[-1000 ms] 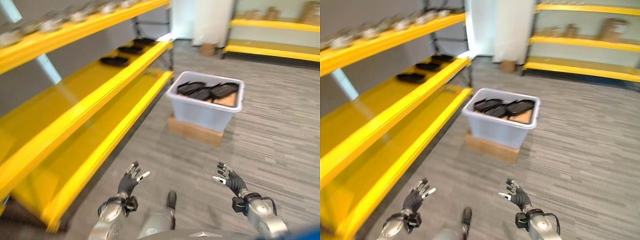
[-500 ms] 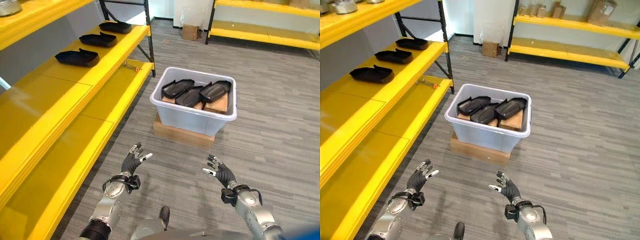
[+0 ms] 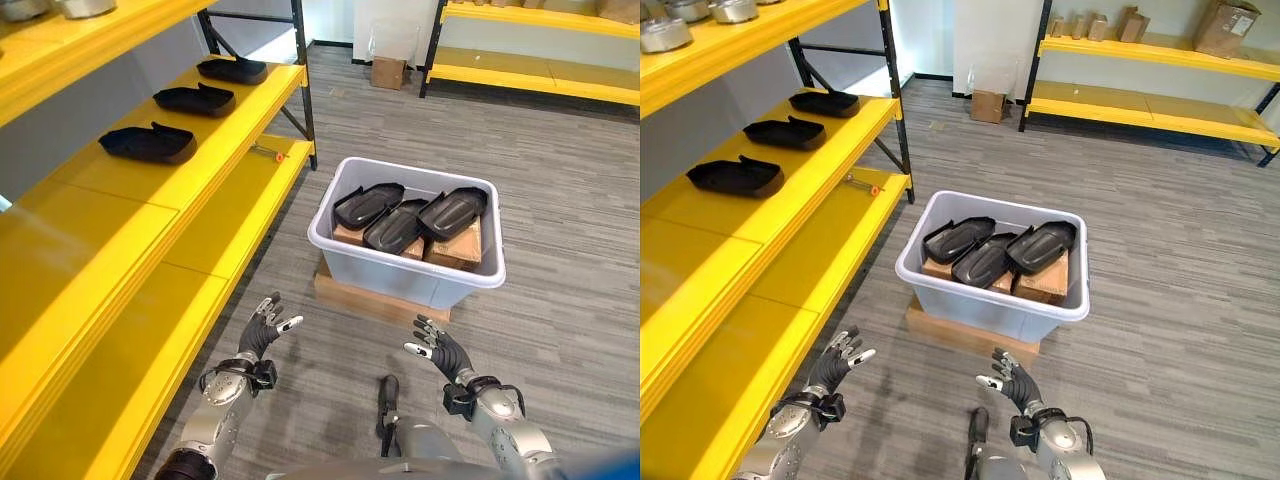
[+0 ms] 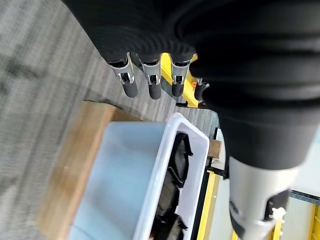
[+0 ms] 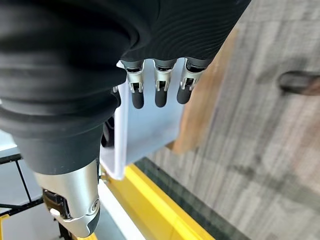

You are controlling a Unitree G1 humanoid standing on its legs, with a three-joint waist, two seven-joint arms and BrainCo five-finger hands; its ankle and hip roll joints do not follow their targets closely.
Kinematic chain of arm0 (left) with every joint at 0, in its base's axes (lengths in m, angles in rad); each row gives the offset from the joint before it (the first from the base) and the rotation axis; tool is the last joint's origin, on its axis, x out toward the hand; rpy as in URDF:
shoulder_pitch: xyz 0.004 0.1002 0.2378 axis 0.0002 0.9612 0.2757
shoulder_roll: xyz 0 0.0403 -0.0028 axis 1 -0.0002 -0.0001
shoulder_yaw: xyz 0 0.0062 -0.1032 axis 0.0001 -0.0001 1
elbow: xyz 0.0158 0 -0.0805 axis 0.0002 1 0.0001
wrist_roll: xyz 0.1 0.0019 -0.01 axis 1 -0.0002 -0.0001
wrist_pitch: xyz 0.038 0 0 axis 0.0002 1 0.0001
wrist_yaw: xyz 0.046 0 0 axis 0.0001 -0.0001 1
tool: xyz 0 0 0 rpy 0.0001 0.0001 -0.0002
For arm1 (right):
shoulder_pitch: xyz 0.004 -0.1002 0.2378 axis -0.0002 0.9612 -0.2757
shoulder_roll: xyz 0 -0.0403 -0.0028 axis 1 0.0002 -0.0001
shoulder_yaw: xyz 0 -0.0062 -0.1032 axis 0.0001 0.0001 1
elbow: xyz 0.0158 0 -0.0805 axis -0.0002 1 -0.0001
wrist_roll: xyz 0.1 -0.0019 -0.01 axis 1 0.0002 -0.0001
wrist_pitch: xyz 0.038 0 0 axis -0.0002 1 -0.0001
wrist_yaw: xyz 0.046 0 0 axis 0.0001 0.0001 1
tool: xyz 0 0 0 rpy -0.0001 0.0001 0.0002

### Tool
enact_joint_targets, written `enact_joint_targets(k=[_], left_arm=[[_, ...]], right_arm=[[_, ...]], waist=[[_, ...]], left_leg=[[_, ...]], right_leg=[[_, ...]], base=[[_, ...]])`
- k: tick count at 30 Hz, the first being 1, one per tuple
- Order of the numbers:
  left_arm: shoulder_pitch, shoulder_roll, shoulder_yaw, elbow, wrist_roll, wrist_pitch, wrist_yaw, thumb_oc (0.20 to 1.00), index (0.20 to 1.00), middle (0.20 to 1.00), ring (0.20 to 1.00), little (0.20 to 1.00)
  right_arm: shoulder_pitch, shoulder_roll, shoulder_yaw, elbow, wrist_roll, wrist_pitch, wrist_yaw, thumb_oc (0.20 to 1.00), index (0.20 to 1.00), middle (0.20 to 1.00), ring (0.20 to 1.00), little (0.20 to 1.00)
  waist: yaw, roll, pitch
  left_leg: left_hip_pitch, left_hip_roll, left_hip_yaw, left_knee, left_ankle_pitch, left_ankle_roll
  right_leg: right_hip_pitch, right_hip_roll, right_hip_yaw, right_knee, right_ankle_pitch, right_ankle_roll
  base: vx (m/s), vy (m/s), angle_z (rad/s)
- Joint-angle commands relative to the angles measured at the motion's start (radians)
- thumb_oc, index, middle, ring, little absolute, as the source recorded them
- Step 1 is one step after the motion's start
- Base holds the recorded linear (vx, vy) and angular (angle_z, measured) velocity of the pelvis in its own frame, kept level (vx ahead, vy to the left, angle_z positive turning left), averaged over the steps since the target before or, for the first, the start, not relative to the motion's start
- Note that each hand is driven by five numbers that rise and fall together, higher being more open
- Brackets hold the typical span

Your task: Move parts from the plastic box to the shelf.

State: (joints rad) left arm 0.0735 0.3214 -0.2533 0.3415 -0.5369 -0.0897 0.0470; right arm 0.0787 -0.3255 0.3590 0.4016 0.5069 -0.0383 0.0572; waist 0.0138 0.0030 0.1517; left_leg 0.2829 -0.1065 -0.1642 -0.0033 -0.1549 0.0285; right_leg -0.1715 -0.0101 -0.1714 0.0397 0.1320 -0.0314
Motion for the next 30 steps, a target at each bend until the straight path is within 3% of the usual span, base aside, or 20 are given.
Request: enact_joint_targets(k=[1,4,7,9,10,11,13,14,15,16,17,19,21,24,27,30], left_arm=[[-0.007,0.018,0.003,-0.050,0.001,-0.042,-0.017,1.000,1.000,1.000,1.000,1.000],[-0.015,0.011,-0.001,-0.048,-0.005,-0.045,-0.015,1.000,1.000,1.000,1.000,1.000],[-0.018,0.008,0.003,-0.053,-0.014,-0.048,-0.012,1.000,1.000,1.000,1.000,1.000],[-0.016,0.009,0.007,-0.061,-0.018,-0.045,-0.011,1.000,1.000,1.000,1.000,1.000],[-0.011,0.005,0.006,-0.063,-0.018,-0.043,-0.010,1.000,1.000,1.000,1.000,1.000],[-0.005,0.004,0.009,-0.071,-0.025,-0.038,-0.010,1.000,1.000,1.000,1.000,1.000],[-0.005,0.005,0.007,-0.070,-0.027,-0.038,-0.012,1.000,1.000,1.000,1.000,1.000],[-0.001,0.007,-0.001,-0.067,-0.027,-0.038,-0.010,1.000,1.000,1.000,1.000,1.000],[-0.001,0.007,-0.001,-0.067,-0.027,-0.038,-0.010,1.000,1.000,1.000,1.000,1.000],[-0.004,0.005,-0.008,-0.062,-0.023,-0.040,-0.006,1.000,1.000,1.000,1.000,1.000],[-0.011,0.000,-0.013,-0.054,-0.026,-0.042,-0.011,1.000,1.000,1.000,1.000,1.000],[-0.007,0.000,-0.014,-0.051,-0.024,-0.043,-0.015,1.000,1.000,1.000,1.000,1.000],[-0.013,0.007,-0.019,-0.060,-0.021,-0.044,-0.021,1.000,1.000,1.000,1.000,1.000],[-0.017,0.027,-0.019,-0.065,-0.019,-0.045,-0.022,1.000,1.000,1.000,1.000,1.000],[-0.021,0.030,-0.018,-0.066,-0.019,-0.046,-0.020,1.000,1.000,1.000,1.000,1.000],[-0.046,0.045,-0.019,-0.067,-0.017,-0.048,-0.007,1.000,1.000,1.000,1.000,1.000]], right_arm=[[-0.015,-0.027,-0.025,-0.055,0.032,-0.047,-0.004,1.000,1.000,1.000,1.000,1.000],[-0.002,-0.038,-0.039,-0.054,0.050,-0.051,-0.008,1.000,1.000,1.000,1.000,1.000],[-0.007,-0.052,-0.044,-0.057,0.053,-0.056,-0.006,1.000,1.000,1.000,1.000,1.000],[-0.008,-0.067,-0.045,-0.071,0.054,-0.057,-0.003,1.000,1.000,1.000,1.000,1.000],[-0.007,-0.071,-0.044,-0.074,0.051,-0.057,-0.005,1.000,1.000,1.000,1.000,1.000],[-0.012,-0.077,-0.046,-0.072,0.047,-0.057,-0.012,1.000,1.000,1.000,1.000,1.000],[-0.012,-0.076,-0.049,-0.075,0.047,-0.061,-0.017,1.000,1.000,1.000,1.000,1.000],[-0.012,-0.075,-0.057,-0.076,0.046,-0.068,-0.022,1.000,1.000,1.000,1.000,1.000],[-0.012,-0.075,-0.057,-0.076,0.046,-0.068,-0.022,1.000,1.000,1.000,1.000,1.000],[-0.009,-0.081,-0.066,-0.080,0.038,-0.072,-0.031,1.000,1.000,1.000,1.000,1.000],[-0.004,-0.080,-0.072,-0.084,0.033,-0.066,-0.032,1.000,1.000,1.000,1.000,1.000],[0.005,-0.070,-0.073,-0.081,0.028,-0.065,-0.026,1.000,1.000,1.000,1.000,1.000],[0.017,-0.061,-0.081,-0.082,0.028,-0.061,-0.022,1.000,1.000,1.000,1.000,1.000],[0.027,-0.042,-0.076,-0.093,0.030,-0.052,-0.011,1.000,1.000,1.000,1.000,1.000],[0.026,-0.037,-0.073,-0.090,0.029,-0.051,-0.012,1.000,1.000,1.000,1.000,1.000],[0.020,-0.027,-0.071,-0.098,0.025,-0.049,-0.014,1.000,1.000,1.000,1.000,1.000]], waist=[[0.011,-0.018,-0.042],[0.000,-0.019,-0.040],[0.008,-0.032,-0.009],[0.024,-0.042,0.019],[0.032,-0.045,0.023],[0.033,-0.052,0.024],[0.041,-0.060,0.025],[0.047,-0.060,0.019],[0.047,-0.062,0.018],[0.044,-0.041,0.005],[0.036,-0.013,-0.013],[0.040,-0.005,-0.024],[0.037,-0.001,-0.036],[0.044,-0.010,-0.049],[0.047,-0.013,-0.051],[0.038,-0.026,-0.058]], left_leg=[[-0.172,0.037,0.035,0.072,0.053,0.006],[-0.207,0.055,0.043,0.211,0.077,-0.042],[-0.341,0.046,0.055,0.524,0.209,-0.093],[-0.434,0.016,0.043,0.701,0.249,-0.092],[-0.457,0.013,0.041,0.704,0.242,-0.076],[-0.492,0.058,0.046,0.622,0.233,-0.056],[-0.493,0.087,0.035,0.549,0.216,-0.051],[-0.441,0.151,-0.011,0.260,0.206,-0.050],[-0.437,0.150,-0.011,0.249,0.214,-0.050],[-0.430,0.230,-0.043,0.048,0.301,-0.079],[-0.405,0.257,-0.033,-0.013,0.313,-0.106],[-0.365,0.266,-0.026,-0.057,0.314,-0.114],[-0.342,0.252,-0.001,-0.055,0.294,-0.114],[-0.316,0.215,0.053,-0.048,0.241,-0.084],[-0.313,0.207,0.067,-0.047,0.230,-0.076],[-0.318,0.166,0.108,-0.028,0.180,-0.045]], right_leg=[[0.090,-0.013,0.028,-0.016,-0.086,0.089],[0.141,0.007,0.046,-0.040,-0.114,0.064],[0.195,0.012,0.060,-0.080,-0.121,0.042],[0.226,0.014,0.075,-0.104,-0.118,0.027],[0.237,0.014,0.081,-0.113,-0.121,0.026],[0.244,-0.003,0.092,-0.120,-0.119,0.031],[0.250,-0.013,0.103,-0.120,-0.123,0.037],[0.253,-0.012,0.130,-0.120,-0.136,0.048],[0.252,-0.014,0.129,-0.121,-0.136,0.048],[0.259,-0.004,0.145,-0.123,-0.161,0.052],[0.287,-0.012,0.161,-0.124,-0.189,0.063],[0.296,-0.014,0.167,-0.124,-0.192,0.067],[0.302,-0.047,0.158,-0.122,-0.185,0.084],[0.296,-0.112,0.180,-0.106,-0.165,0.120],[0.289,-0.127,0.188,-0.101,-0.161,0.131],[0.254,-0.182,0.200,-0.094,-0.137,0.169]], base=[[0.17,-0.094,0.17],[0.19,-0.129,0.05],[0.05,-0.096,-0.07],[0.06,-0.079,-0.16],[0.16,-0.028,-0.28],[0.13,-0.001,-0.25],[0.16,0.065,-0.29],[0.18,0.093,-0.29],[0.24,0.163,-0.33],[0.29,0.285,-0.43],[0.29,0.288,-0.50],[0.21,0.223,-0.50],[0.20,0.265,-0.64],[0.16,0.272,-0.33],[0.07,0.162,-0.29],[0.11,0.262,-0.36]])
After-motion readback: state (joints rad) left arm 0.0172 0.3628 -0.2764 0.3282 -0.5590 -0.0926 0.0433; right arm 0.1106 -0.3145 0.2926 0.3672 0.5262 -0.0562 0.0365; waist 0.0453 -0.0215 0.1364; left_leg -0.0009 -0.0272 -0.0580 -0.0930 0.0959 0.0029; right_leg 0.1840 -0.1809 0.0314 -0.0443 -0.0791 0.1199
